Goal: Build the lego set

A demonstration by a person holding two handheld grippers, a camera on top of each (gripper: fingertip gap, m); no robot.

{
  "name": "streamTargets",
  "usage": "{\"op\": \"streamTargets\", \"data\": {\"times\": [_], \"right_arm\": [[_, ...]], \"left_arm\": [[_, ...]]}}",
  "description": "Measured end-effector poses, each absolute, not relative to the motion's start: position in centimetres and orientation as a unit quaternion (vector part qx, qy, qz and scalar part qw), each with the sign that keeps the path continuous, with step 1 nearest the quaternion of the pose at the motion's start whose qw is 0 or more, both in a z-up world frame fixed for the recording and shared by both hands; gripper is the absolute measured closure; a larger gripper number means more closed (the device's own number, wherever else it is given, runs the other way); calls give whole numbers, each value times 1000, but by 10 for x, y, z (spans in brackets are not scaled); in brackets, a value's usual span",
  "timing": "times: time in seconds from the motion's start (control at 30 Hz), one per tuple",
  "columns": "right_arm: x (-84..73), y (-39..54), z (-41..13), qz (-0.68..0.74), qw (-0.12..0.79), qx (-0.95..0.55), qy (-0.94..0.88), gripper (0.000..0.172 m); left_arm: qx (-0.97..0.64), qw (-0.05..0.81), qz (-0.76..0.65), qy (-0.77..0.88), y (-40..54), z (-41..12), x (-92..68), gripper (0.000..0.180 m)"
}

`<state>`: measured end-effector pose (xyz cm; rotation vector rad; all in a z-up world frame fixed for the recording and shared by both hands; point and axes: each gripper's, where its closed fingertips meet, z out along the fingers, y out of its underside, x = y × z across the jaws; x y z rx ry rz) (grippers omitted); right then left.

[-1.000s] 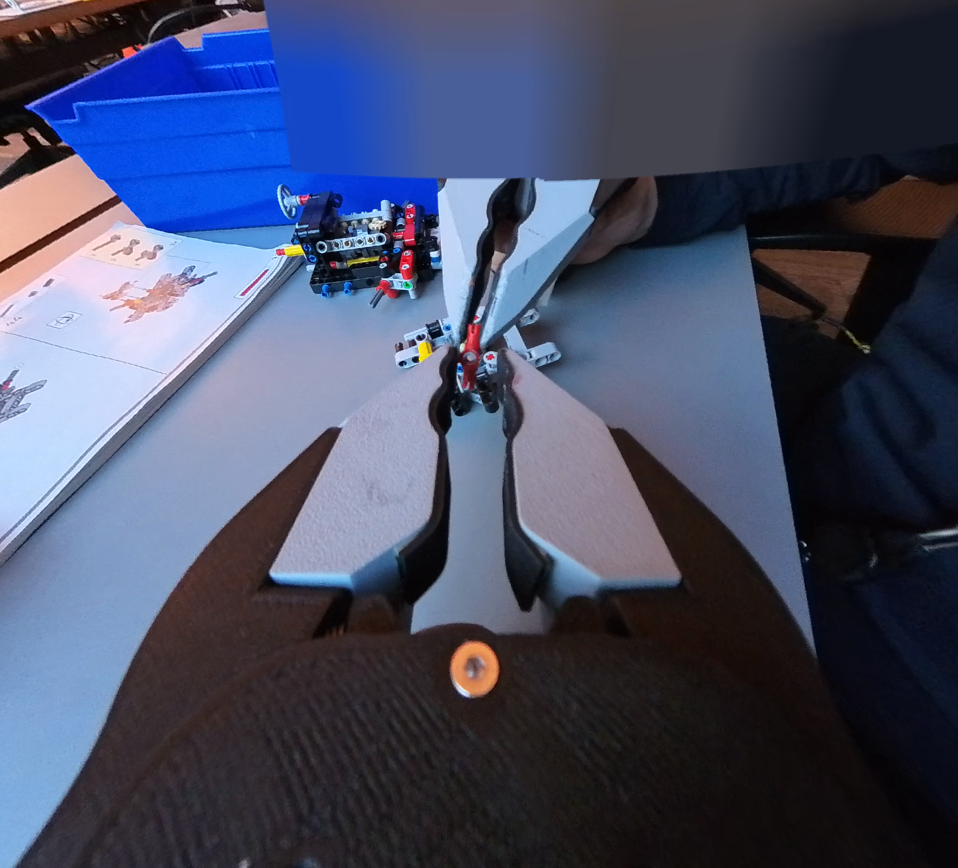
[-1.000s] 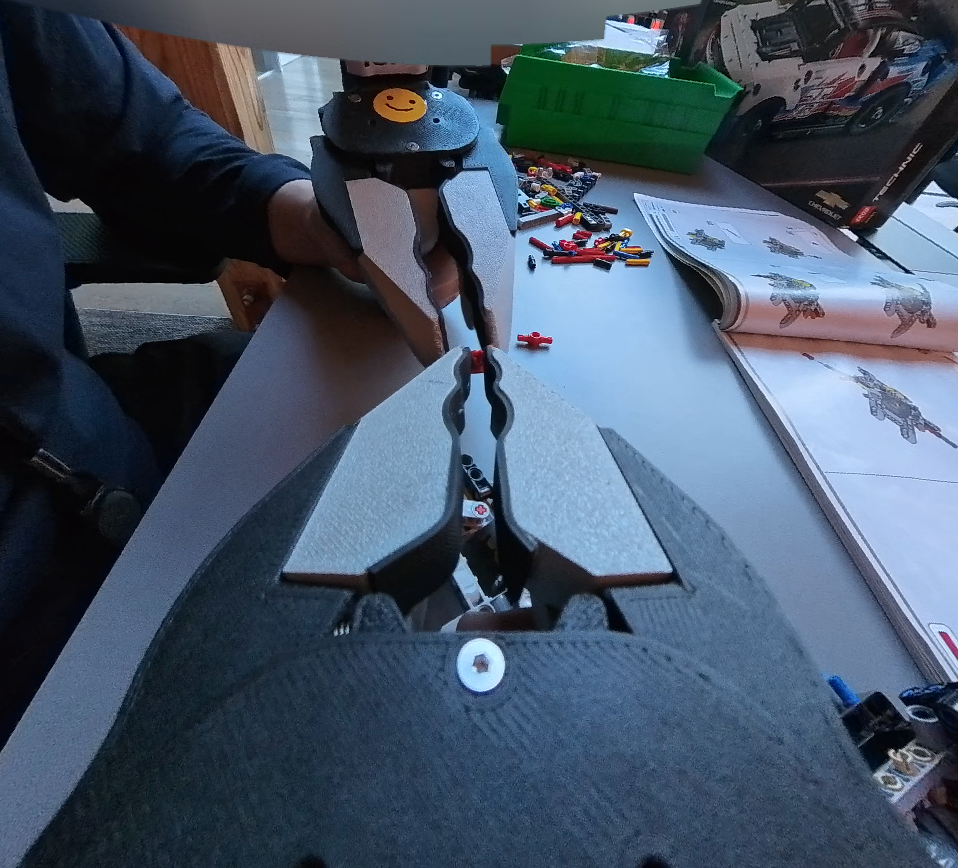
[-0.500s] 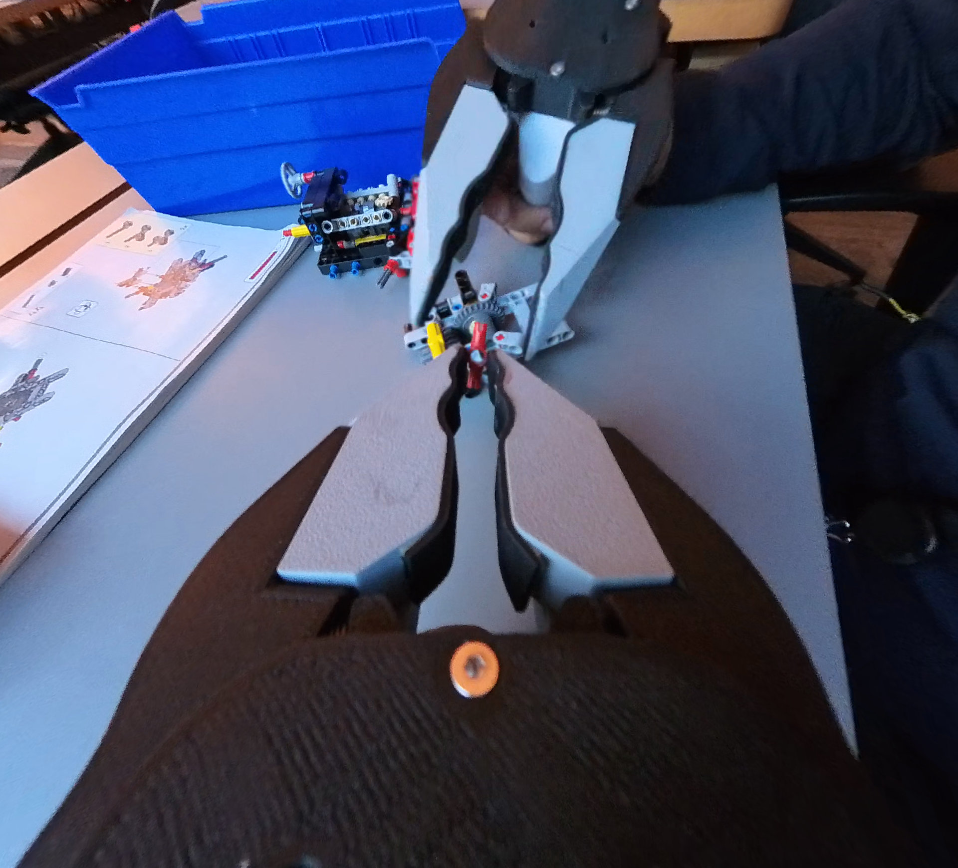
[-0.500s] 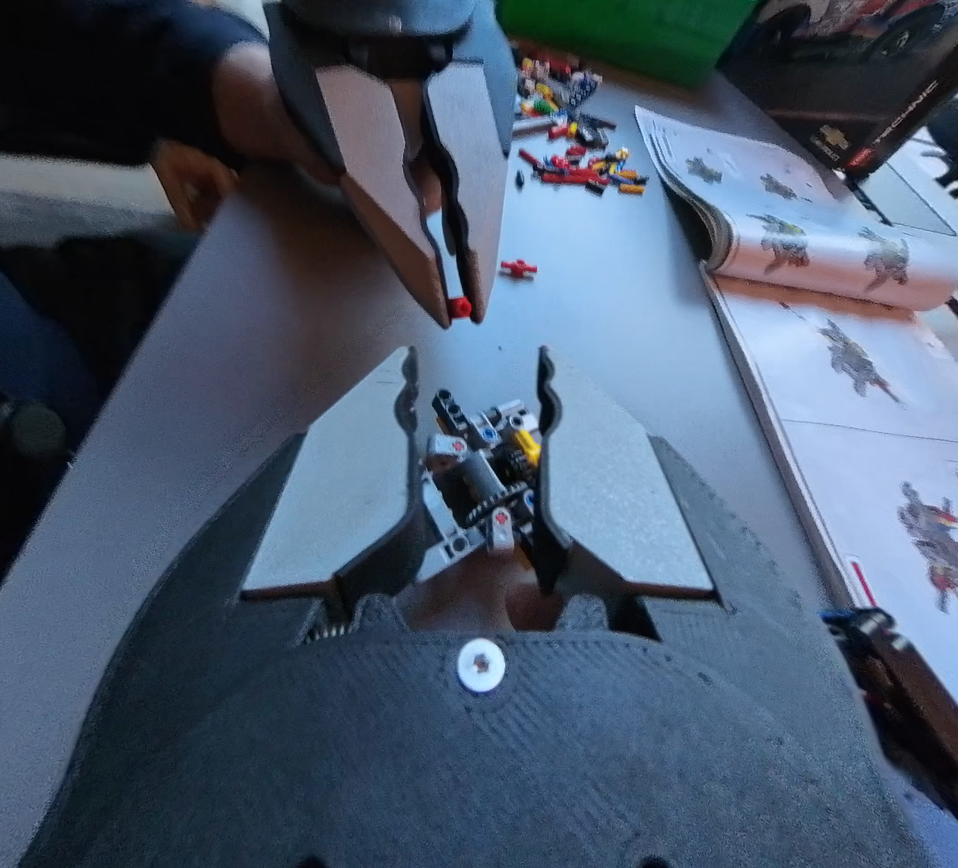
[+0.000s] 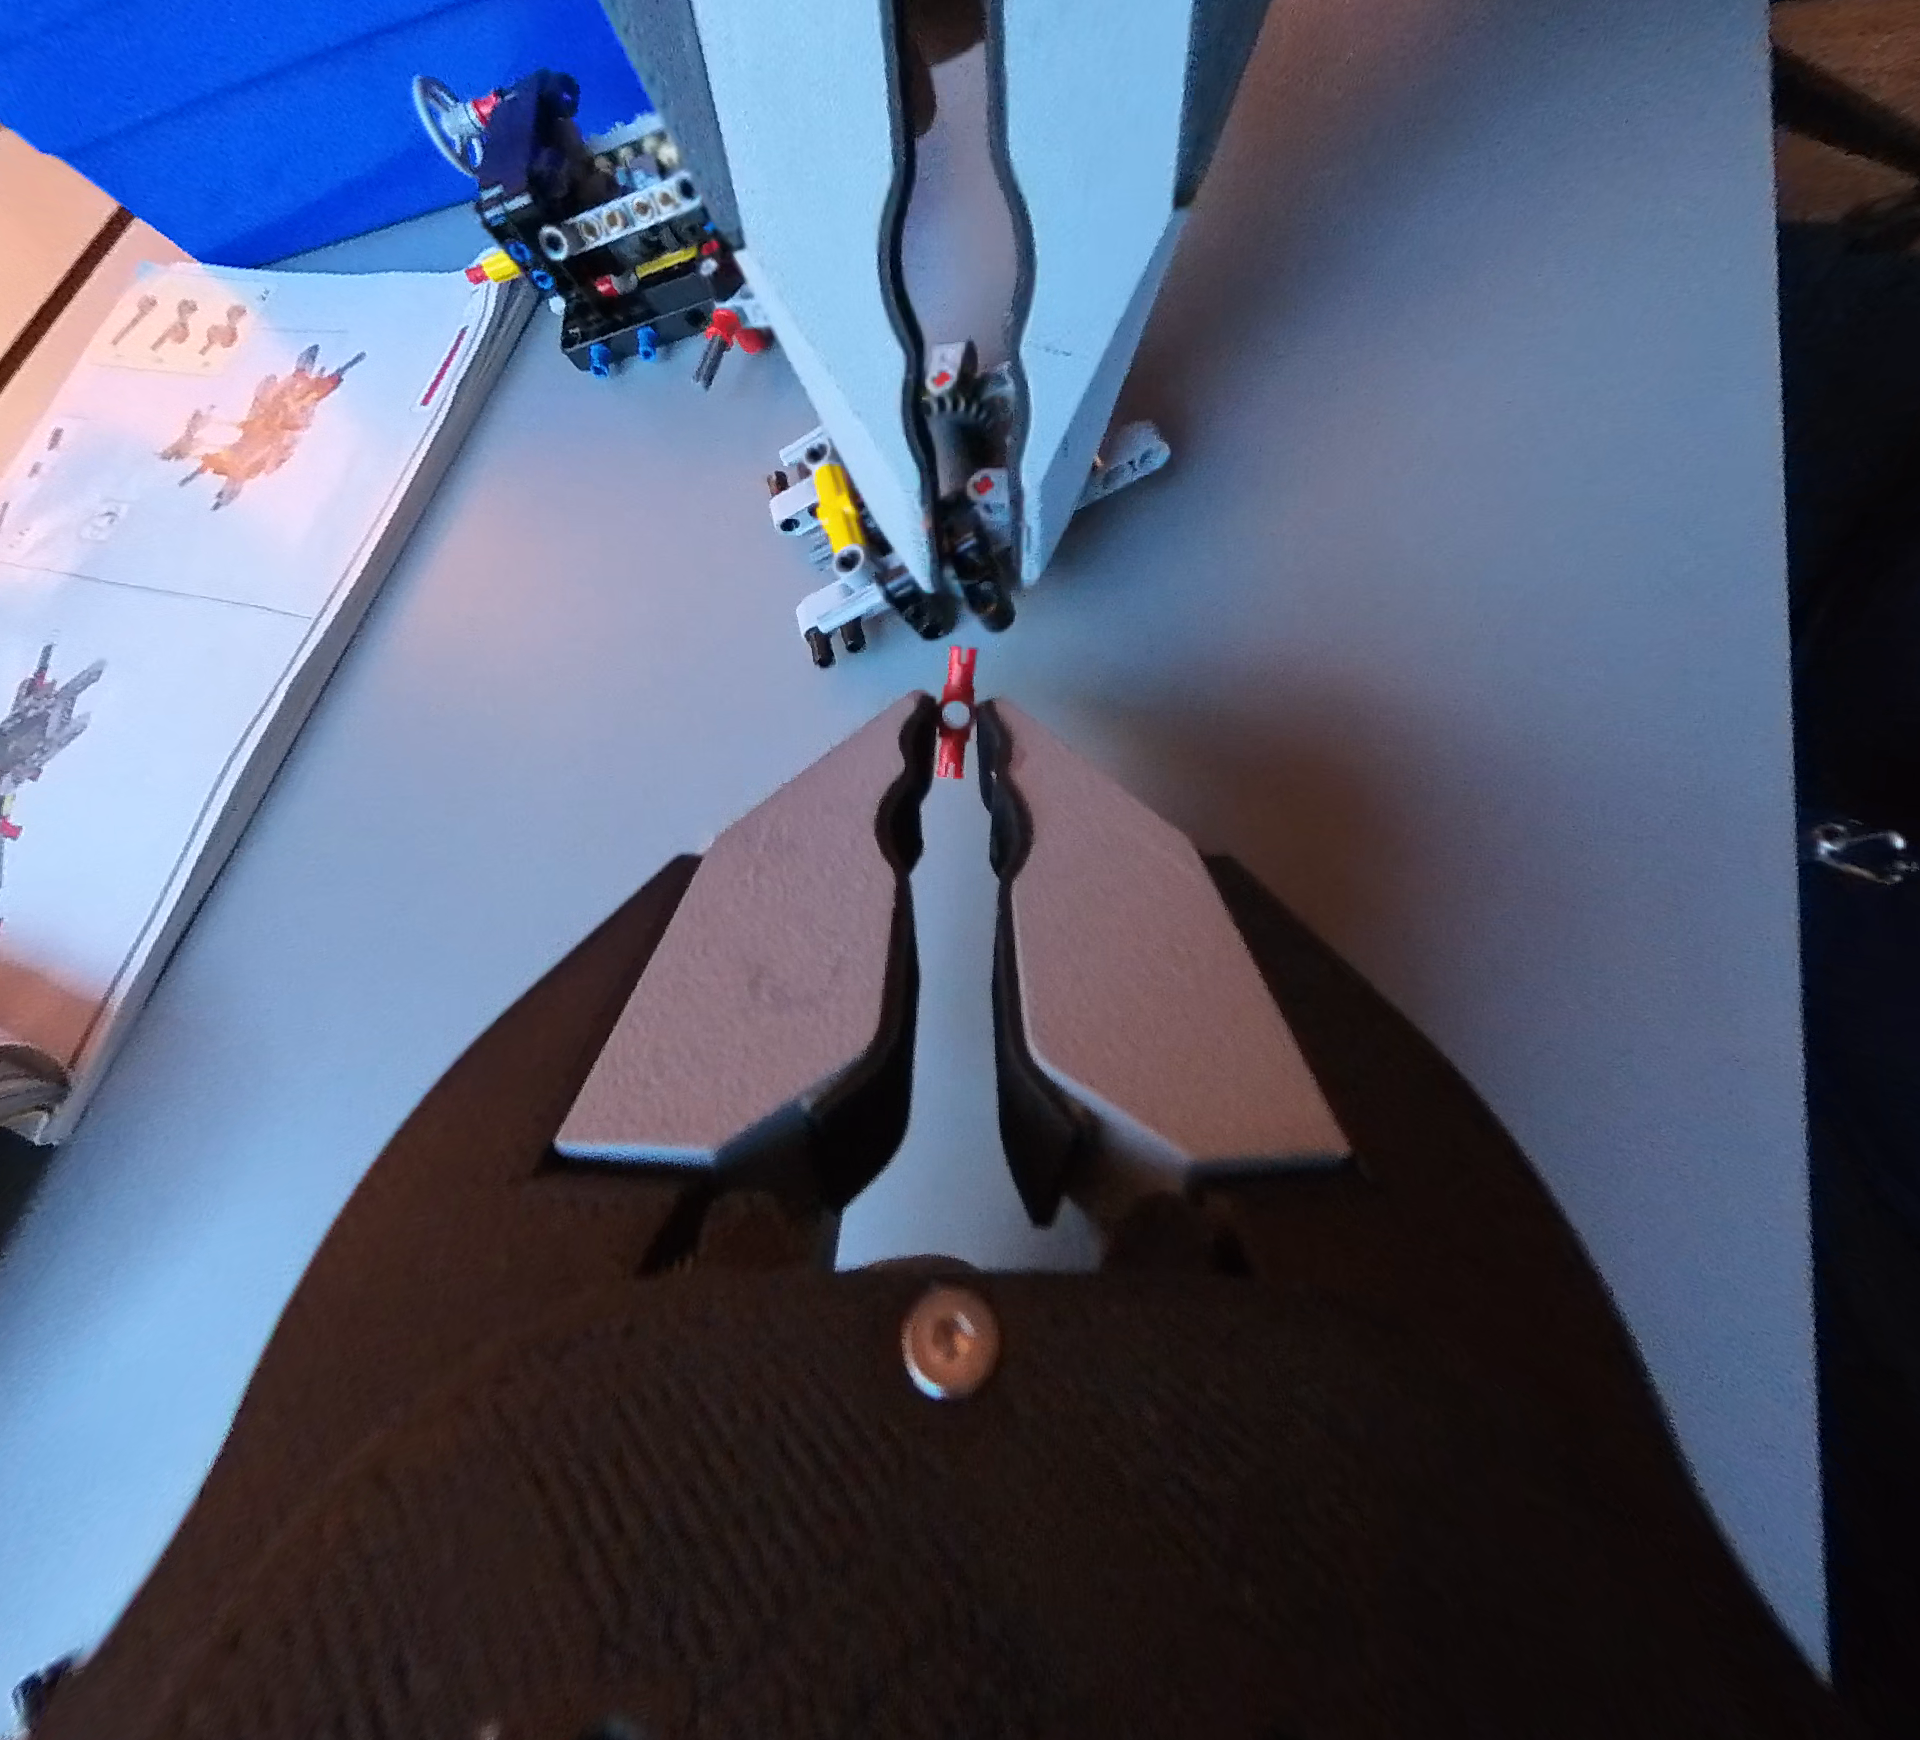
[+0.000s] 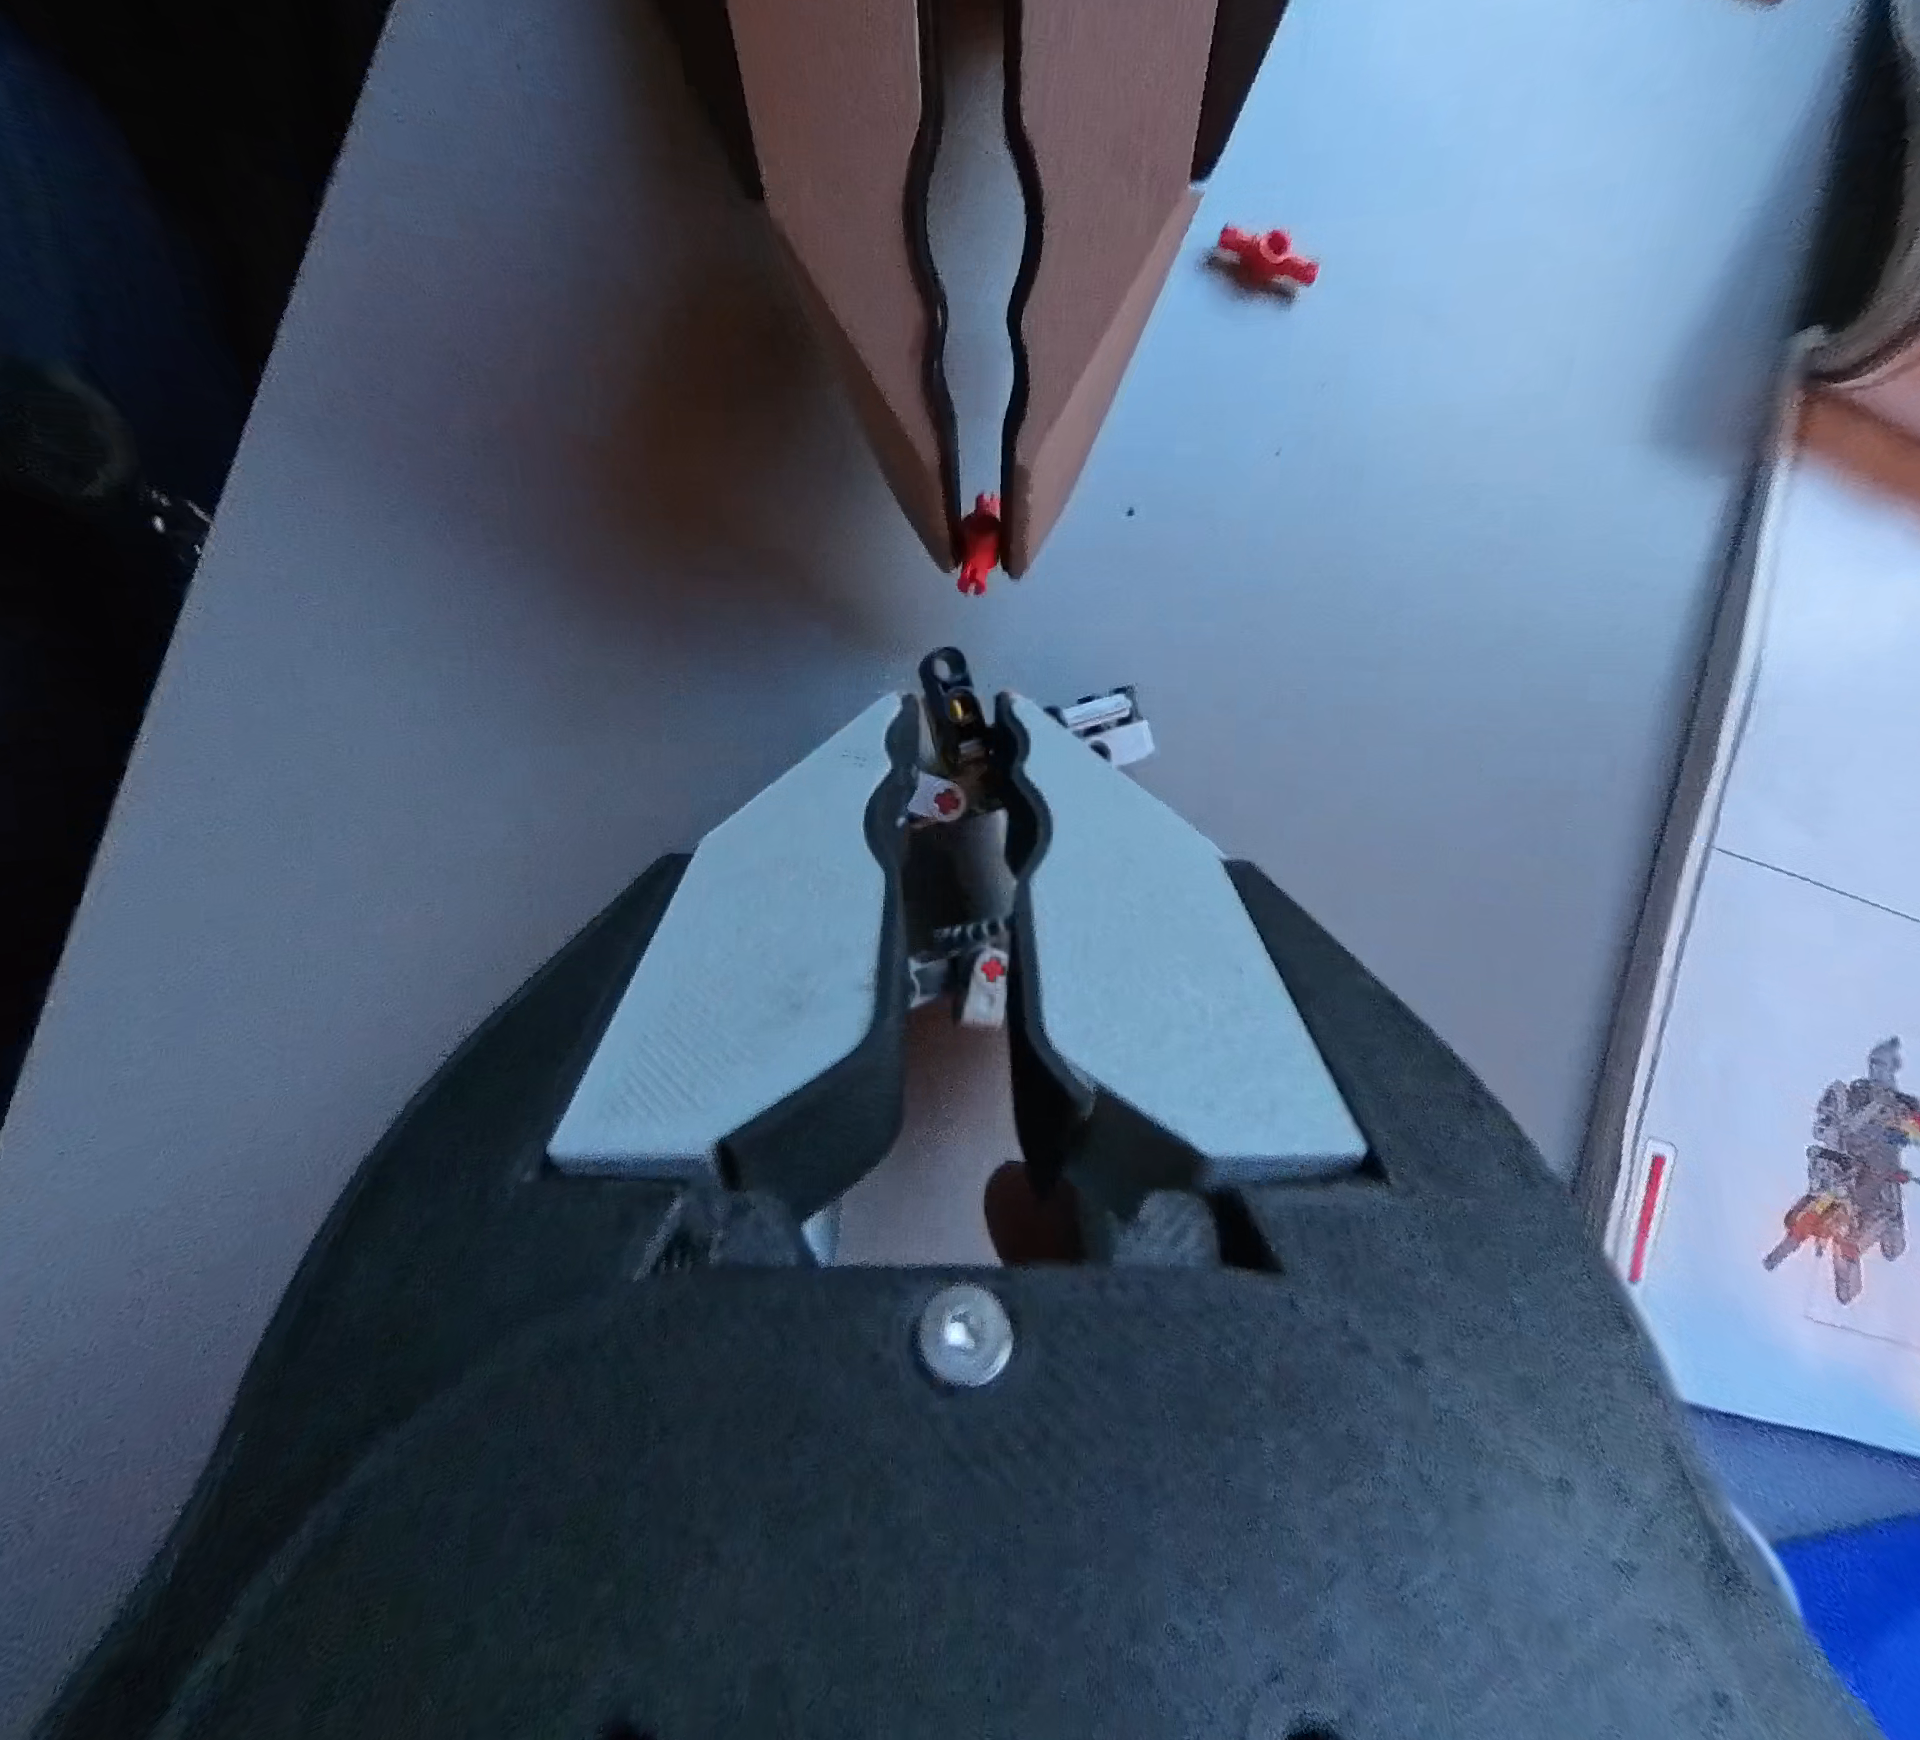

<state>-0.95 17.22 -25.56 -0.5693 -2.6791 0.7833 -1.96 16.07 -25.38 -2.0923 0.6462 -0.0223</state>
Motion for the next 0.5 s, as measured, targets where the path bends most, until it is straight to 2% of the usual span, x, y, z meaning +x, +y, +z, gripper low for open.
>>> {"op": "streamTargets", "data": {"times": [0.27,0.37,0.5], "right_arm": [[-15,166,-264,237,84,-186,-950,167],[-26,166,-248,297,92,-228,-923,167],[-41,176,-197,470,101,-308,-821,167]], "left_arm": [[-851,466,-29,239,153,-250,-30,175],[-849,482,-39,212,155,-243,-37,175],[-846,481,-131,189,162,-227,-40,176]]}}
